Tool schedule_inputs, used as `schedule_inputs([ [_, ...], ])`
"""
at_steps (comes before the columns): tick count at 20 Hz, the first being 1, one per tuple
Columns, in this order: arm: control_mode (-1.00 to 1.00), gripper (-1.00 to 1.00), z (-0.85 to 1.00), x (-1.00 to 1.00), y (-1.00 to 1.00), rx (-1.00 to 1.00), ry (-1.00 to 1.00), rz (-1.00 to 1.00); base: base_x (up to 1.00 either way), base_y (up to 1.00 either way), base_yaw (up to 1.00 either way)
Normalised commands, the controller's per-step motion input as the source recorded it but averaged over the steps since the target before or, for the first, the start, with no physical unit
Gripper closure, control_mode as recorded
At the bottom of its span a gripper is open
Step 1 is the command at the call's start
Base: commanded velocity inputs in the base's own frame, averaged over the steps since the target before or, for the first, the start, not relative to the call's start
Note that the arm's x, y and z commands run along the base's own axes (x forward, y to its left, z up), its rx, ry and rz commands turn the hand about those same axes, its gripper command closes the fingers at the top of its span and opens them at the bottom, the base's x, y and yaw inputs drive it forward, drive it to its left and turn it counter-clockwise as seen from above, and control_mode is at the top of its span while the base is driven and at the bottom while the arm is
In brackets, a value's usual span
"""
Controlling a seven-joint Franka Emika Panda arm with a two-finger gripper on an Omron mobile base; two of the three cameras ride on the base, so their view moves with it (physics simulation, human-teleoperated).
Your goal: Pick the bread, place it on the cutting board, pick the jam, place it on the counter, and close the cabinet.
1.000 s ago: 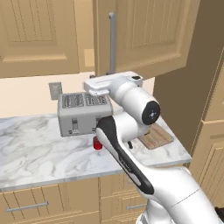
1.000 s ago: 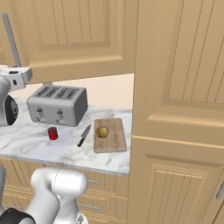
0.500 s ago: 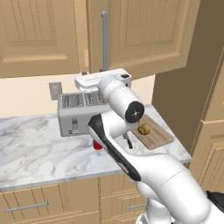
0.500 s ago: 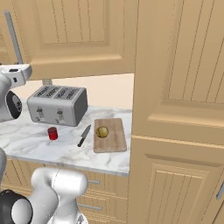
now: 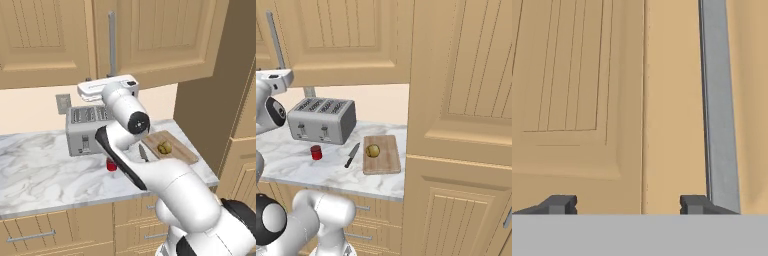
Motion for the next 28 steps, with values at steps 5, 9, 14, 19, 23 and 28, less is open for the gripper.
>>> schedule_inputs([
  [5,-1.0,-1.0,-0.05,0.47,0.0,0.0,0.0,0.0,0.0,0.0,0.0],
  [9,-1.0,-1.0,-0.05,0.43,0.0,0.0,0.0,0.0,0.0,0.0,0.0],
  [14,-1.0,-1.0,-0.01,0.3,0.0,0.0,0.01,0.0,0.0,0.0,0.0],
  [19,-1.0,-1.0,0.0,0.27,0.0,0.0,0.02,0.0,0.0,0.0,0.0],
  [23,-1.0,-1.0,0.0,0.3,0.0,0.0,0.0,0.0,0.0,0.0,0.0],
  [28,-1.0,-1.0,0.0,0.25,0.0,0.0,0.0,0.0,0.0,0.0,0.0],
])
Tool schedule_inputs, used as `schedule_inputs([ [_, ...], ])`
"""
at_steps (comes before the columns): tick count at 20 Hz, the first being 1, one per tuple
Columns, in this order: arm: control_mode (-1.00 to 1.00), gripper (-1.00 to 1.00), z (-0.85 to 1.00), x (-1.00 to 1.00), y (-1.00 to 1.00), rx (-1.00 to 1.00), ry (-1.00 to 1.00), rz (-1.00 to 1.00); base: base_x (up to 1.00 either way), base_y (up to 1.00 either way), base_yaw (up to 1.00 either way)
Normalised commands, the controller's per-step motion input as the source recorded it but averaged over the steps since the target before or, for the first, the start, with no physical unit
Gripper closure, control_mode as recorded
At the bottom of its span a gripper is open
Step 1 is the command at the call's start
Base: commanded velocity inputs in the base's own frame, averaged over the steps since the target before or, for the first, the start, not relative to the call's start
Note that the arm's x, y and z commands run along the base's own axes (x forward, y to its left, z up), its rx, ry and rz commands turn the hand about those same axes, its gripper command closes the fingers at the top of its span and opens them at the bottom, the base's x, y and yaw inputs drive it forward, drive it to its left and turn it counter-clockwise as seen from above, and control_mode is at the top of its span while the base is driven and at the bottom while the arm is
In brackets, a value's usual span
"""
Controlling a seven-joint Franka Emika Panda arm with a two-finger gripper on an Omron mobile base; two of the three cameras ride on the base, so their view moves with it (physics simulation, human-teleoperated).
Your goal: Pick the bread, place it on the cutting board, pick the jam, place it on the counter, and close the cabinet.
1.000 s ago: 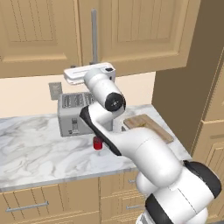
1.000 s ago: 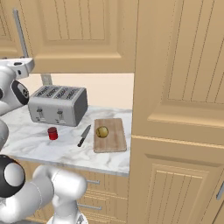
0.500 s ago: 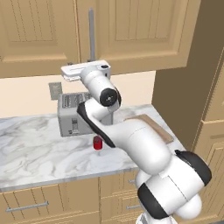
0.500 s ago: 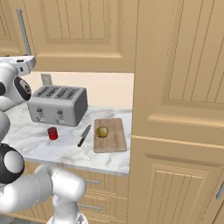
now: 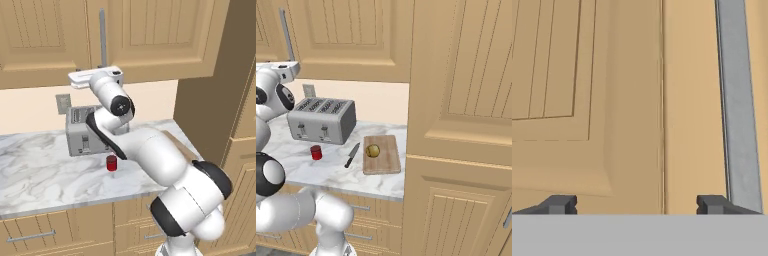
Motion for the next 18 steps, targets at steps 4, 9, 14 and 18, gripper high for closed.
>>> schedule_inputs([
  [4,-1.0,-1.0,0.0,0.21,0.0,0.0,0.0,0.0,0.0,0.0,0.0],
  [9,-1.0,-1.0,0.0,0.21,0.0,0.0,0.0,0.0,0.0,0.0,0.0],
  [14,-1.0,-1.0,-0.03,0.23,0.0,0.0,0.0,0.0,0.0,0.0,0.0],
  [18,-1.0,-1.0,-0.05,0.23,0.0,0.0,0.0,0.0,0.0,0.0,0.0],
])
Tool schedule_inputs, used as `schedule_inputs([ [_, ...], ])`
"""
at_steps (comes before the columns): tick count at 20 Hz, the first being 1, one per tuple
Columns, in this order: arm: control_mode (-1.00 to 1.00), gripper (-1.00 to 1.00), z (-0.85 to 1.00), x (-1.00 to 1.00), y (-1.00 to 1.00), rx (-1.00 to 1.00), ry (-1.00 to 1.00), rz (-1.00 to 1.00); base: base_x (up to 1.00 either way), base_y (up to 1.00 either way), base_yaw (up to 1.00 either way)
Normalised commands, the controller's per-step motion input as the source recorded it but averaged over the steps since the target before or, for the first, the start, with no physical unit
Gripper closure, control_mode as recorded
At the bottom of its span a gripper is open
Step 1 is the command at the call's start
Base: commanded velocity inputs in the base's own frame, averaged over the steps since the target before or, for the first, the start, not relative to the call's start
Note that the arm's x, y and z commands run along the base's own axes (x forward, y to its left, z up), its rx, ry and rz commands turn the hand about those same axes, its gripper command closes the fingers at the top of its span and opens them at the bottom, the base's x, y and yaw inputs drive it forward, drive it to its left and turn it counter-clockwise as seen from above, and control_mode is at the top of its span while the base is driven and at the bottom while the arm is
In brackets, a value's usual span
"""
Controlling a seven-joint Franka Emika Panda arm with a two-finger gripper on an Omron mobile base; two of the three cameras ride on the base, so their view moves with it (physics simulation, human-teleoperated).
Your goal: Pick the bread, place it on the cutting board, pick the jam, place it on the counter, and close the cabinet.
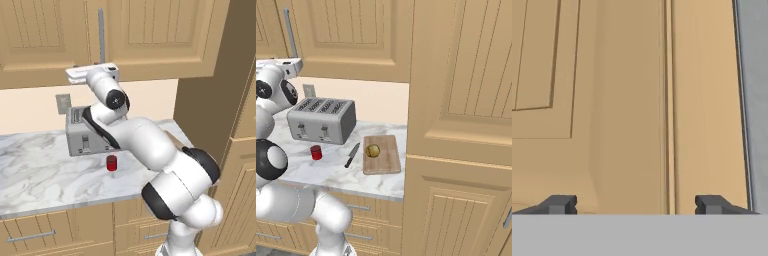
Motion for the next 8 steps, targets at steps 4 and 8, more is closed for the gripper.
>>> schedule_inputs([
  [4,-1.0,-1.0,-0.07,0.24,0.0,0.0,0.0,0.0,0.0,0.0,0.0],
  [8,-1.0,-1.0,-0.06,0.21,0.0,0.0,0.0,0.0,0.0,0.0,0.0],
])
